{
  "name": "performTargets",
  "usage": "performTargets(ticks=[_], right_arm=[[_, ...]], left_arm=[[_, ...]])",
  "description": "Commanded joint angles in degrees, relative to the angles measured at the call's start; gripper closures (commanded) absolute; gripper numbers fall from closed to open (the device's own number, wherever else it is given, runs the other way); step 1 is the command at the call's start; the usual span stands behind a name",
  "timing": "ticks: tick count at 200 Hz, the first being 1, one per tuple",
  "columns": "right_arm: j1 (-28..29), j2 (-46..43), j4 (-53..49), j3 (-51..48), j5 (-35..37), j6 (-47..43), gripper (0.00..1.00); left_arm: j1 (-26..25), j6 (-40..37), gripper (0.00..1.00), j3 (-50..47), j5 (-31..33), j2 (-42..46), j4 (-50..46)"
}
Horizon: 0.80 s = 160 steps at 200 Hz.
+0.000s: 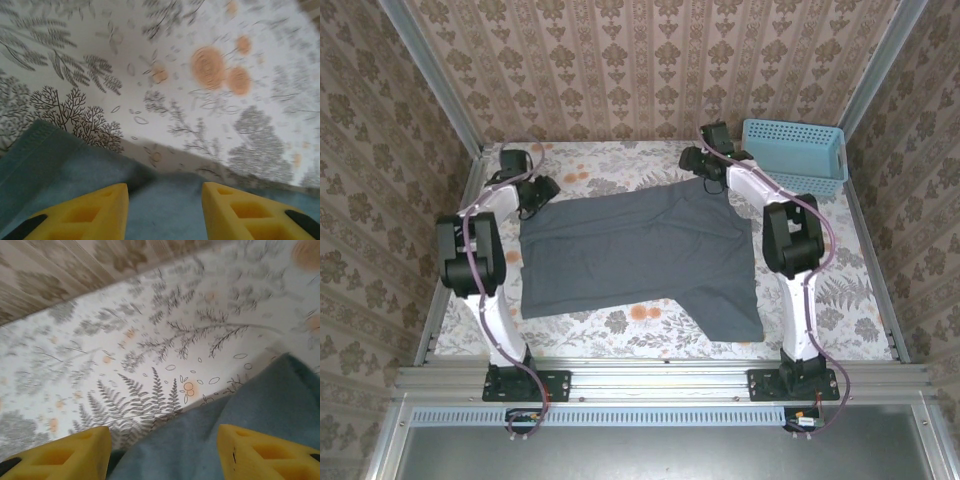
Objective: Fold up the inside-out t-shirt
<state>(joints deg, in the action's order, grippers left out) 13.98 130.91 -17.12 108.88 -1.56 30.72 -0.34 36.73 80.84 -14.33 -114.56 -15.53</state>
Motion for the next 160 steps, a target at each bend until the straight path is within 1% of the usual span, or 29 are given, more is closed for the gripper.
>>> performTargets(ticks=[1,19,39,53,76,100,119,138,148,160], right_arm=[[-0.73,5.04,-9.76,7.2,-2.6,2.91,0.41],[-1.57,7.47,-12.8,8.95,-1.24,5.56,0.42],[-2.74,8.15,-15.84,7.7,0.74,8.3,0.43],[-3.48,8.31,-17.15,6.44,1.45,9.78,0.46],[-4.3,7.33,-17.46,3.24,2.29,10.89,0.48],[-4.66,6.04,-16.48,-0.05,3.06,11.19,0.5],[-4.92,5.01,-15.18,-1.89,2.48,10.76,0.53],[-4.42,3.51,-13.82,-3.44,2.28,8.88,0.53],[-4.16,3.0,-13.82,-3.52,2.26,8.16,0.53],[-4.05,2.53,-13.81,-3.7,2.22,7.8,0.53]], left_arm=[[0.49,-2.16,0.56,3.5,-1.4,-2.44,-3.36],[1.47,-2.1,0.56,3.94,0.38,-3.77,-3.77],[2.83,-2.23,0.55,4.76,4.06,-4.47,-6.41],[4.34,-1.81,0.55,5.28,6.53,-4.88,-8.6],[6.99,-1.53,0.55,5.19,8.33,-5.1,-10.06],[7.77,-2.8,0.56,6.7,11.19,-4.87,-12.96],[7.1,-5.03,0.56,8.38,12.77,-4.23,-14.43],[4.66,-10.1,0.56,11.12,13.96,-3.92,-15.54],[2.71,-13.63,0.52,12.24,15.13,-3.66,-15.55],[0.49,-16.79,0.46,14.12,18.1,-3.76,-16.74]])
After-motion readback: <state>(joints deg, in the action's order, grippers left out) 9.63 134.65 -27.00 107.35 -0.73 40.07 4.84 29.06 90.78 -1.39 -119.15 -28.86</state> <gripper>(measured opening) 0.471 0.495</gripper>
